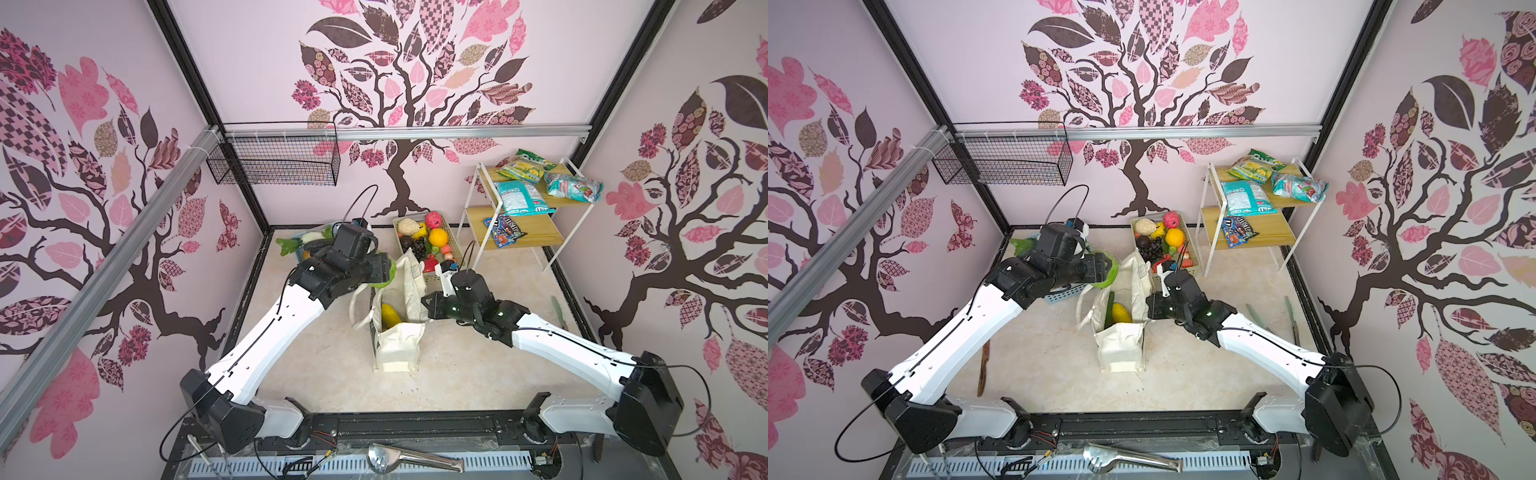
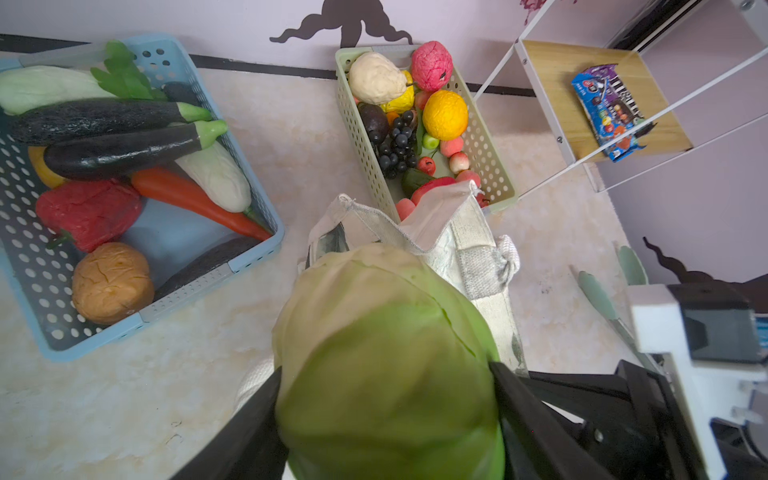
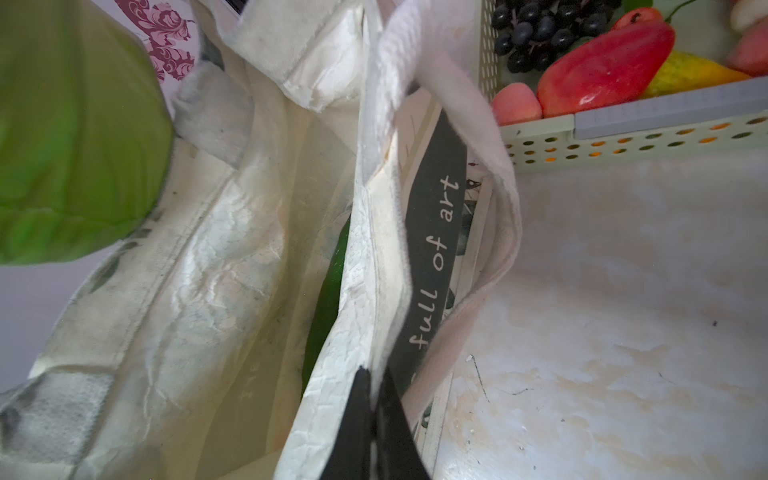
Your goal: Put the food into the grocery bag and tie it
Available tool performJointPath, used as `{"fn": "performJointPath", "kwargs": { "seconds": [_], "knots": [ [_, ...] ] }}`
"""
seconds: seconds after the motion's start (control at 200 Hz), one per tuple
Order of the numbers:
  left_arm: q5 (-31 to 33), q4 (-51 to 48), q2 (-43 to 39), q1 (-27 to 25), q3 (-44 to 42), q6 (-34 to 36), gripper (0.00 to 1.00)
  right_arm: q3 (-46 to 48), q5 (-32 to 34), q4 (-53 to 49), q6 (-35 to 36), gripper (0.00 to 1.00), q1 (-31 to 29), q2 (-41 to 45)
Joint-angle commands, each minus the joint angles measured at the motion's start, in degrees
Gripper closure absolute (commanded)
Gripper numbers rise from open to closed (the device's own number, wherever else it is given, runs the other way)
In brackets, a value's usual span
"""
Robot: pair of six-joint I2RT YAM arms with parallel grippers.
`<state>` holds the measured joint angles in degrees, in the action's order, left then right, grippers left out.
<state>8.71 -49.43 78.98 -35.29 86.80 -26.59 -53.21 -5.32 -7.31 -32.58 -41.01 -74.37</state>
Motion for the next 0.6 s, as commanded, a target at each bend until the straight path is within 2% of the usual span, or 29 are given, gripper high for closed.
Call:
{"fn": "performJointPath", "kwargs": {
  "seconds": [0.0,0.115,0.355,0.595],
  "knots": [
    [8.42,-5.52,-1.65,-0.78,6.37,1.48,0.28,-3.94,-1.36,-0.22,1.26,1.00,0.16,-2.48],
    [13.68,-9.46,-1.95,-0.75,9.76,1.99,0.27,-6.57,-2.15,-1.73,3.42,1.00,0.19,-2.55],
    [5.19,-8.25,-0.12,-2.60,11.68,-0.89,0.28,-7.54,-2.22,-1.81,5.81,1.00,0.16,-0.87],
    [4.48,-6.16,4.94,-5.47,8.25,-2.85,0.27,-8.11,-3.03,-1.38,6.56,1.00,0.17,-0.95]
  ]
}}
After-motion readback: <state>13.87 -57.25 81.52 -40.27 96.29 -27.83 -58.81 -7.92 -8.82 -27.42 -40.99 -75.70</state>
